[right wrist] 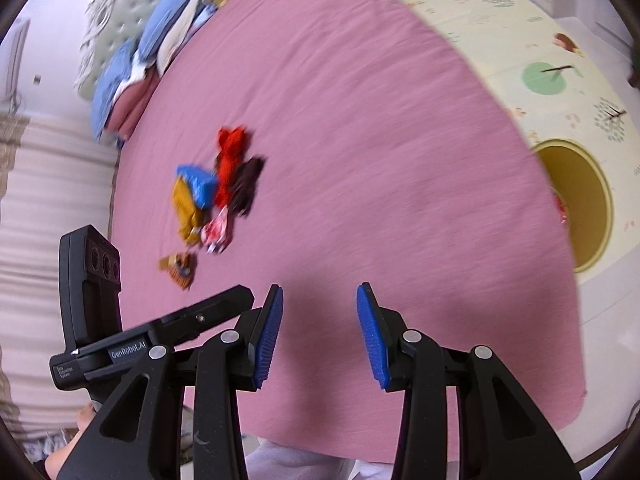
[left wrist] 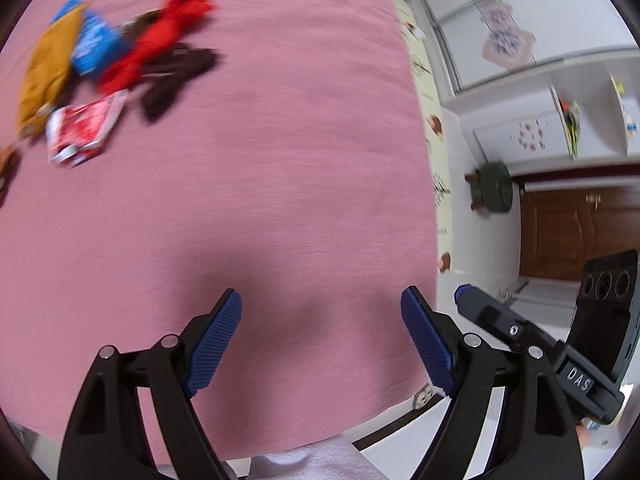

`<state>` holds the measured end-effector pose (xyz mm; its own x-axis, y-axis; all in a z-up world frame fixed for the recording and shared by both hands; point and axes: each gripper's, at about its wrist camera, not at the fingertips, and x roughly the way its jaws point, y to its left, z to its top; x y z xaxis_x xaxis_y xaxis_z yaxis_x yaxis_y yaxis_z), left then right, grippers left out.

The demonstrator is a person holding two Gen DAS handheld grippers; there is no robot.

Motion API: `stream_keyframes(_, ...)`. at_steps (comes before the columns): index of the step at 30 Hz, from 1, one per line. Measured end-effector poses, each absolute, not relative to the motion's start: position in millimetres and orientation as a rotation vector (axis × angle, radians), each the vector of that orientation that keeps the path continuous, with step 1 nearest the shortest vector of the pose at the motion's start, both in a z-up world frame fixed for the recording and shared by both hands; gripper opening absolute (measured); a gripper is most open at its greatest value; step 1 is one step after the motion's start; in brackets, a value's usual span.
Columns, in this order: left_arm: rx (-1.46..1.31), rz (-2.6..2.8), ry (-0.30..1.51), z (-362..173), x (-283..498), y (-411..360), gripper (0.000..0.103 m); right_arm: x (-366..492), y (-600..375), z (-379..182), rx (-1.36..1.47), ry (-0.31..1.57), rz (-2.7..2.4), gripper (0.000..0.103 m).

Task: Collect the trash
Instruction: 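Move both open tools back over the remaining items on the bed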

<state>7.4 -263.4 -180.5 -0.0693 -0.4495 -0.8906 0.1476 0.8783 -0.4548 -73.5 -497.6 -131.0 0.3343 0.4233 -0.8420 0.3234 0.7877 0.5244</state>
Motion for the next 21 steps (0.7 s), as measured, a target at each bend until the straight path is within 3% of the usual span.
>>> stream_keyframes(10,-0.344,-0.336,1.538,-186.5,20.9,-126.0,0.082,-48.8,-394.4,-143.9,0.643,1.323,0.187,0.038)
stream_keyframes(21,-0.37,-0.194,1.504,-199.3,44.9,-30.6,0.083,-7.6,-314.7,-160.4,0.564,1.378,0.244,0.041)
